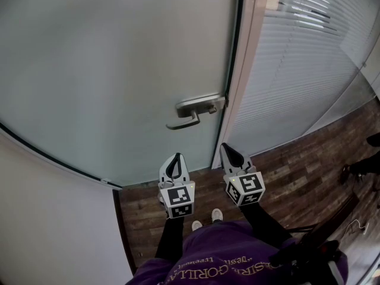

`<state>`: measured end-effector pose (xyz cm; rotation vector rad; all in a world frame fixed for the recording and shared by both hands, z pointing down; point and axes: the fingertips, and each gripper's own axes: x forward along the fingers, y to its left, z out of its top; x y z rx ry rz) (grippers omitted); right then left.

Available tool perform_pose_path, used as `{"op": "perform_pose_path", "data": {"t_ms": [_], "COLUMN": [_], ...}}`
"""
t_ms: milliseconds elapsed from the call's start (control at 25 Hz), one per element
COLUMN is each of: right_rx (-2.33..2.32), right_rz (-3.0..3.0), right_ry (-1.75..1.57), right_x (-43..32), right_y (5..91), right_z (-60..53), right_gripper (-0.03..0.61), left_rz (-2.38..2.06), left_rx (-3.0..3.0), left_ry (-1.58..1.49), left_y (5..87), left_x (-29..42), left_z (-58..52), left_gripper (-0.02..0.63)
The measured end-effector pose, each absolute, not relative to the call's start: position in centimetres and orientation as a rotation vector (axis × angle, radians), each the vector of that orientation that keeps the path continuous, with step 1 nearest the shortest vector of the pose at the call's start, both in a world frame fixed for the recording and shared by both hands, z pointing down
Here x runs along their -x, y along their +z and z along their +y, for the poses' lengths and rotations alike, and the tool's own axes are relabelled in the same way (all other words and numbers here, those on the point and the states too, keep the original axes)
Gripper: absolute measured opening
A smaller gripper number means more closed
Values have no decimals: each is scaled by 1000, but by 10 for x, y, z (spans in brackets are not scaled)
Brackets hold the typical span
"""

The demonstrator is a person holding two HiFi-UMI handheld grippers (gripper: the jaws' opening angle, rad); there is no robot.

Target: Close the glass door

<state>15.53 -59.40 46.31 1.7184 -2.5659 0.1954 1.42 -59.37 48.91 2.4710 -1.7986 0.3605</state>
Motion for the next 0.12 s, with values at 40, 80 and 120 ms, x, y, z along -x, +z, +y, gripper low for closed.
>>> {"op": "perform_pose_path", "data": {"t_ms": [40,80,120], "right_rx": [-1718,-1718,-1718], "right_rz": [-2566,-2566,-2565], "right_ry": [195,196,196], "right_x": [-155,-155,-155], "right_y": [463,463,463], "right_z": [-594,-594,-594], "right_gripper": [-9,-9,-9], "left_rz": [-1798,-1797,-1796], "left_rx": [-2471,-2471,-2471], "left_ry": [361,362,363], "left_y": [489,490,490], "left_x": [-15,-15,-16], "left_z": [-593,-593,-593], "left_gripper": [2,2,2]}}
